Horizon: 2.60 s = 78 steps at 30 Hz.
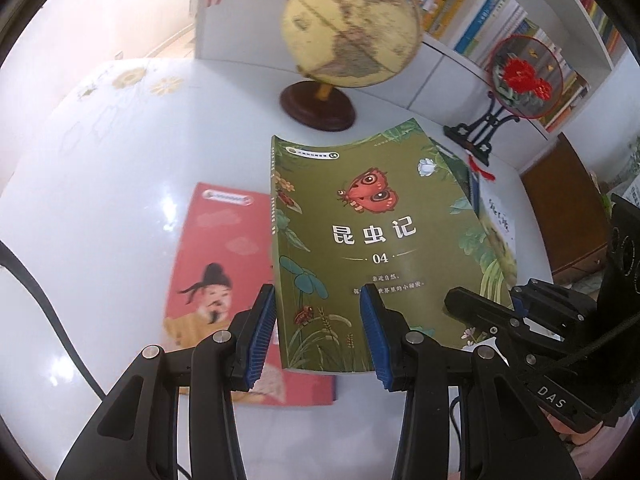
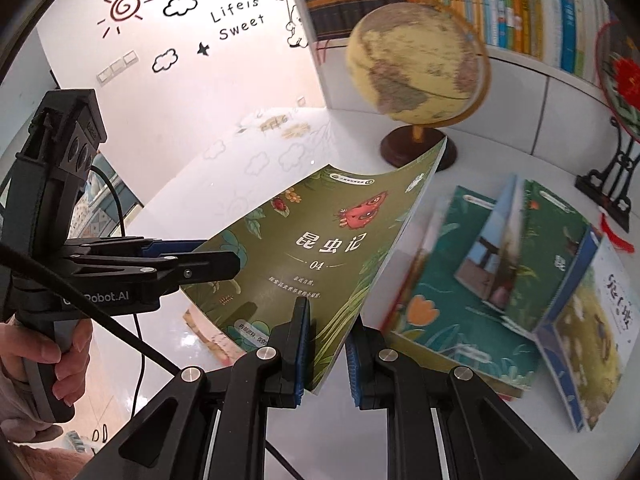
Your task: Organize books
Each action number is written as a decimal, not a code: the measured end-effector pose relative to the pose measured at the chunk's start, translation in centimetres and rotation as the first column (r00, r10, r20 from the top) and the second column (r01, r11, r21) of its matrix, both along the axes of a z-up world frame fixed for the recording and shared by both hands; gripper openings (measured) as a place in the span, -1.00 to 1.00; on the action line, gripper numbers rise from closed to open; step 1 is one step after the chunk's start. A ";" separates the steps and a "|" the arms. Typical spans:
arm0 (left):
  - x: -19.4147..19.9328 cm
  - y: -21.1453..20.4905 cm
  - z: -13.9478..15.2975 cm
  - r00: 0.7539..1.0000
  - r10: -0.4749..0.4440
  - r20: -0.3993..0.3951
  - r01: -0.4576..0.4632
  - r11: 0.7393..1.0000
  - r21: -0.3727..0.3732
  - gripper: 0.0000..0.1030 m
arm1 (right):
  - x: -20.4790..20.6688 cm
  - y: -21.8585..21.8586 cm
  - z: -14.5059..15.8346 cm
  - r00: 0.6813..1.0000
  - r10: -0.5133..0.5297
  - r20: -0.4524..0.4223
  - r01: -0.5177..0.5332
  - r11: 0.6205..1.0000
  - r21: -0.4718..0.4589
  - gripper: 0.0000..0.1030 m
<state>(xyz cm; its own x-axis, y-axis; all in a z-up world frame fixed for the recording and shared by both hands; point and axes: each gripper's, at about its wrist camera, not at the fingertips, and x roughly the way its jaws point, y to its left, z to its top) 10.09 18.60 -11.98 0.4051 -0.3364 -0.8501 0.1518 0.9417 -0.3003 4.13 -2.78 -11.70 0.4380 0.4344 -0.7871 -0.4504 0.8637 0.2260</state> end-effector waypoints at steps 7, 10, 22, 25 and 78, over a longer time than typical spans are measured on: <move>-0.8 2.9 -0.6 0.999 0.030 -0.021 -0.030 1.000 -0.003 -0.23 | -0.4 3.2 -0.7 1.000 0.013 -0.027 -0.013 1.000 0.002 -0.70; -0.9 4.0 -0.9 0.999 0.041 -0.021 -0.041 0.999 0.008 -0.23 | -0.5 4.3 -1.1 0.999 0.002 -0.048 -0.001 1.000 0.015 -0.70; -1.2 7.7 -3.9 0.992 0.092 -0.089 -0.093 0.996 -0.013 -0.24 | -0.5 7.4 -4.1 0.987 -0.047 -0.157 0.055 0.998 0.044 -0.70; -1.3 7.9 -5.0 0.989 0.098 -0.114 -0.100 0.995 -0.015 -0.24 | -0.2 7.4 -5.2 0.977 -0.079 -0.200 0.089 0.995 0.045 -0.69; 5.3 -13.6 -4.1 0.979 -0.183 -0.095 0.196 0.969 0.150 0.16 | 0.9 -18.4 -4.8 0.822 -0.538 -0.185 0.529 0.843 -0.099 0.13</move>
<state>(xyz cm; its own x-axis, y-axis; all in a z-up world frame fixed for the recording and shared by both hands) 15.39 5.02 -16.09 0.2754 -0.2594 -0.9257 0.3133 0.9345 -0.1687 5.04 -21.21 -16.45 0.4256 0.1430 -0.8936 0.1342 0.9665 0.2186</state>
